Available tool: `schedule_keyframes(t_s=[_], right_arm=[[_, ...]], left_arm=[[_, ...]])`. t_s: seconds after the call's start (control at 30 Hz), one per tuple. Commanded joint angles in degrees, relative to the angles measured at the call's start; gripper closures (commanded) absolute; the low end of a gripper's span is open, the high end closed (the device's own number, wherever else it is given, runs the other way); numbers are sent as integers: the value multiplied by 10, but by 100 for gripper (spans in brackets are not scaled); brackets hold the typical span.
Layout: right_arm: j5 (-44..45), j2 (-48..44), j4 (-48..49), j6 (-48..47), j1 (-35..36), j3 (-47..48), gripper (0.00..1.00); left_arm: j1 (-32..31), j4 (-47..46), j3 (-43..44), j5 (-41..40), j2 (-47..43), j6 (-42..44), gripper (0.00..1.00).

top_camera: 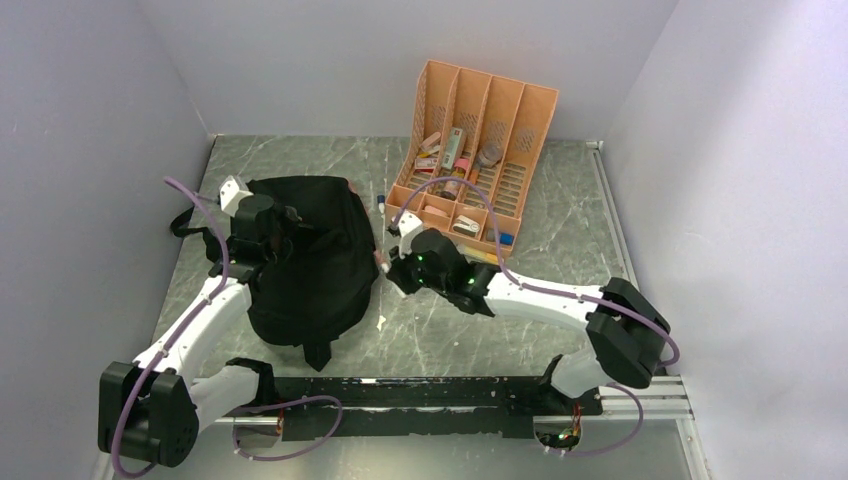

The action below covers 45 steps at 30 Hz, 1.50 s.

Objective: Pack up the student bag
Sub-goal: Pick up the stationery from the center of the board, then place the stationery in the student bag.

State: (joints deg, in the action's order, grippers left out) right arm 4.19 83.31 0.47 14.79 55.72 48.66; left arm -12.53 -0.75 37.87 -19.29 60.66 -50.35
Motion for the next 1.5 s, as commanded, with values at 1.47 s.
schedule_keyframes(t_s=[1.47], right_arm=[[-565, 425, 609, -645, -67, 245, 100]], left_arm=[[-21, -44, 14, 30, -10, 2, 95]])
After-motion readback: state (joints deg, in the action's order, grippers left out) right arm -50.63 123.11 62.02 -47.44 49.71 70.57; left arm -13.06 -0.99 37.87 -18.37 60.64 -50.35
